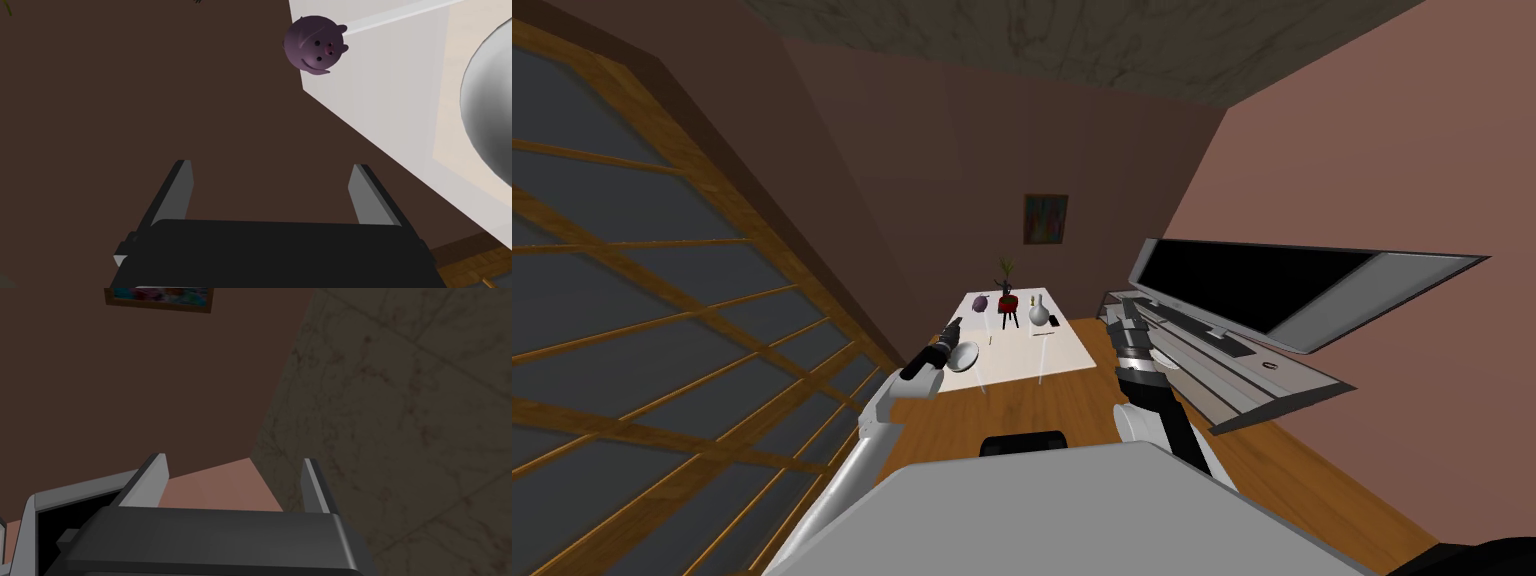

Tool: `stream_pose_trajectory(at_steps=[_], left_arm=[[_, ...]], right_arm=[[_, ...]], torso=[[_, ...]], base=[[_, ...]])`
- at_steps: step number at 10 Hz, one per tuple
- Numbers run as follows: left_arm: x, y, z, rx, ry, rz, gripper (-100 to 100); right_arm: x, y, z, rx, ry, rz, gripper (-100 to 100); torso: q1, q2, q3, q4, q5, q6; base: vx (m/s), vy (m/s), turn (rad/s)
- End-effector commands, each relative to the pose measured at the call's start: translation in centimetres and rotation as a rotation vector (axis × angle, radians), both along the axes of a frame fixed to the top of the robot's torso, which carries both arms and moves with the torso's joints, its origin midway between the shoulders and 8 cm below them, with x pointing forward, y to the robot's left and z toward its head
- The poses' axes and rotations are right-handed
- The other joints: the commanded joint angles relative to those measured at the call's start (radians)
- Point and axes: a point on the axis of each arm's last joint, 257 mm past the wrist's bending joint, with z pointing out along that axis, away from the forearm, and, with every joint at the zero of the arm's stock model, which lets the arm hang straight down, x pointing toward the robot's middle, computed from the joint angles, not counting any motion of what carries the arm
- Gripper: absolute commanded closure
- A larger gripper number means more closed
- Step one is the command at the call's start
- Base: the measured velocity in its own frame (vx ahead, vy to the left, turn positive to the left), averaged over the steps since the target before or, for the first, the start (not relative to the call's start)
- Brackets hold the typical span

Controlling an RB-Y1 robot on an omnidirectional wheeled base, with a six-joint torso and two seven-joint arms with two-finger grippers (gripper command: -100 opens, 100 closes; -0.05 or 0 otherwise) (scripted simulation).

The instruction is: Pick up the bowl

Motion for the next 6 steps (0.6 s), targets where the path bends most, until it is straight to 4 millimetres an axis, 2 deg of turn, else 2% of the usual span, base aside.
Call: stream_pose_trajectory(at_steps=[1,3,4,6], left_arm=[[0.7,0.6,-1.5,-0.005,0.059,0.01,-100],[0.4,0.8,-2.4,-0.005,0.097,0.017,-100],[0.8,1.3,-3.8,-0.01,0.15,0.027,-100],[0.9,1.9,-5.4,-0.016,0.211,0.04,-100]], right_arm=[[0.0,0.0,0.0,0.0,0.0,0.0,0],[0.0,0.0,0.0,0.0,0.0,0.0,0],[0.0,0.0,0.0,0.0,0.0,0.0,0],[0.0,0.0,0.0,0.0,0.0,0.0,0]], torso=[[0.0,0.0,0.0,0.0,0.0,0.0],[0.0,0.0,0.0,0.0,0.0,0.0],[0.0,0.0,0.0,0.0,0.0,0.0],[0.0,0.0,0.0,0.0,0.0,0.0]], base=[[-0.008,0.002,-0.036],[-0.003,0.002,-0.008],[-0.007,0.0,-0.032],[-0.008,0.003,-0.021]])
